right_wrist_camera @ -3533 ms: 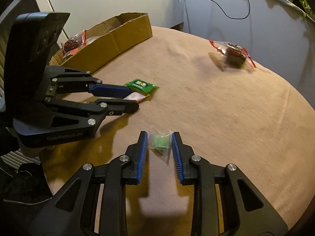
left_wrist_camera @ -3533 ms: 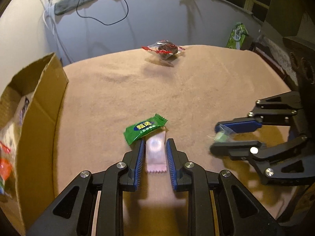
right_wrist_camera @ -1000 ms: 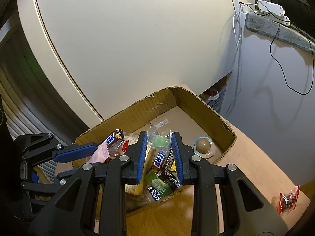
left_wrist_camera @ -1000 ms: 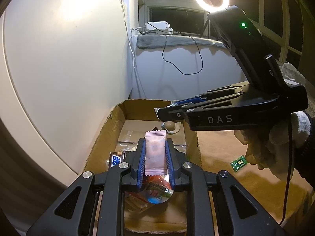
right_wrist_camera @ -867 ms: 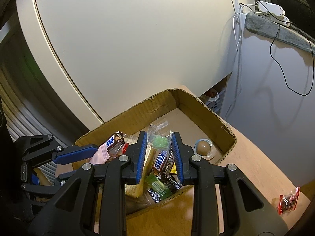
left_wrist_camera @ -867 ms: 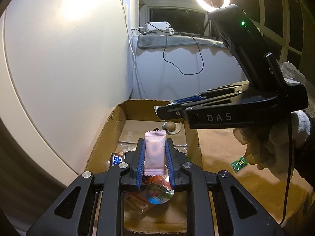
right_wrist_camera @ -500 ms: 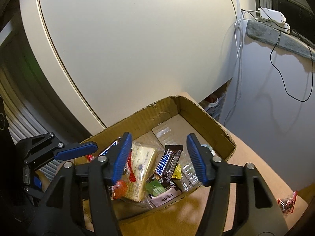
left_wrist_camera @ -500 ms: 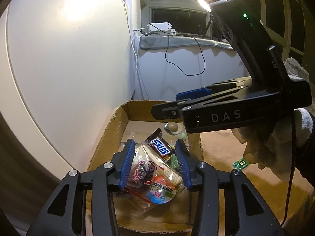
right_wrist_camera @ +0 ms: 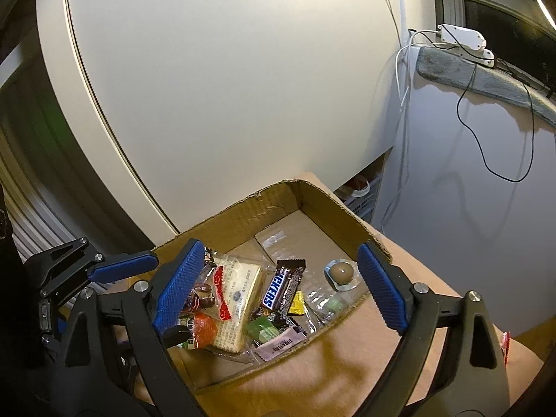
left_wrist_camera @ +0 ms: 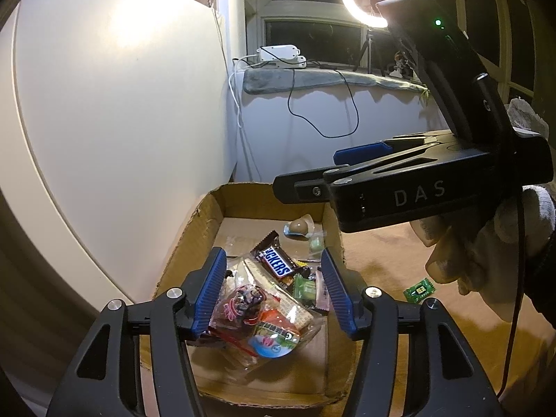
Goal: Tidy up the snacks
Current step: 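Move both tools back toward the red-wrapped chocolate and green packet, then grasp the red-wrapped chocolate with the right tool while the left tool grasps the green packet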
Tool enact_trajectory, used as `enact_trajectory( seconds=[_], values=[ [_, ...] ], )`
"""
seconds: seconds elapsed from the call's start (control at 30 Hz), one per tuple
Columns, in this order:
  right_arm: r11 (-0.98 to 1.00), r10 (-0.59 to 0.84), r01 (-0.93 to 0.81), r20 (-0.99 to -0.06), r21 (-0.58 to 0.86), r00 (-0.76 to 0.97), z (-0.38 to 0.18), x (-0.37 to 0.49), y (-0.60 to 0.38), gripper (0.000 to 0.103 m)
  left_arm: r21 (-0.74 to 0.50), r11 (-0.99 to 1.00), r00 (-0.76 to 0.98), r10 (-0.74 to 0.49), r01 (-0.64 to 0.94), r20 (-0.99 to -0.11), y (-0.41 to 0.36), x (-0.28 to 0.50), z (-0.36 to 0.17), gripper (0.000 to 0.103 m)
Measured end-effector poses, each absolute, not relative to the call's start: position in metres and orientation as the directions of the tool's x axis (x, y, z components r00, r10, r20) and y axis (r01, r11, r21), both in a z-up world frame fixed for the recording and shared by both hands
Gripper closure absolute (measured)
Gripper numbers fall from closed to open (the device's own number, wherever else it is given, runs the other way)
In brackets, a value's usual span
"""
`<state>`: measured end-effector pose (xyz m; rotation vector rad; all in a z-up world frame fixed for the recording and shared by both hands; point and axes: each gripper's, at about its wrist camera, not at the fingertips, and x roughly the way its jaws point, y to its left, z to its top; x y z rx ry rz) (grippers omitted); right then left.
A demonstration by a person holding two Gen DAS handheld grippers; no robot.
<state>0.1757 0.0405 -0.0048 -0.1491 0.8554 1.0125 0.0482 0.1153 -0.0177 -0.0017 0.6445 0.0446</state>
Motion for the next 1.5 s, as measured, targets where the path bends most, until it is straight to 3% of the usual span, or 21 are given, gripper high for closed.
enact_trajectory(
  seconds=[0.8,1.13,1.5],
  values=[
    [0.703,0.587,-0.683,-0.704,0.197,0.400,0.000,0.175,-0.107,0.011,-0.037,0.994,0.756,-0.101,0.101,-0.646,0.035,0.046,-0.030,0.046],
    [0.773,0.472,-0.620,-0.777,0.137,0.417,-0.046,0.190,-0.177,0.011,-0.094,0.983,0.659,-0.174,0.156,-0.732,-0.005,0.053,-0.066,0.046],
    [0.772,0.468,-0.608,-0.812,0.184,0.349,-0.109,0.239,-0.177,0.011,-0.174,0.972,0.534,-0.231,0.155,-0.813,-0.032,0.072,-0.106,0.046]
  ],
)
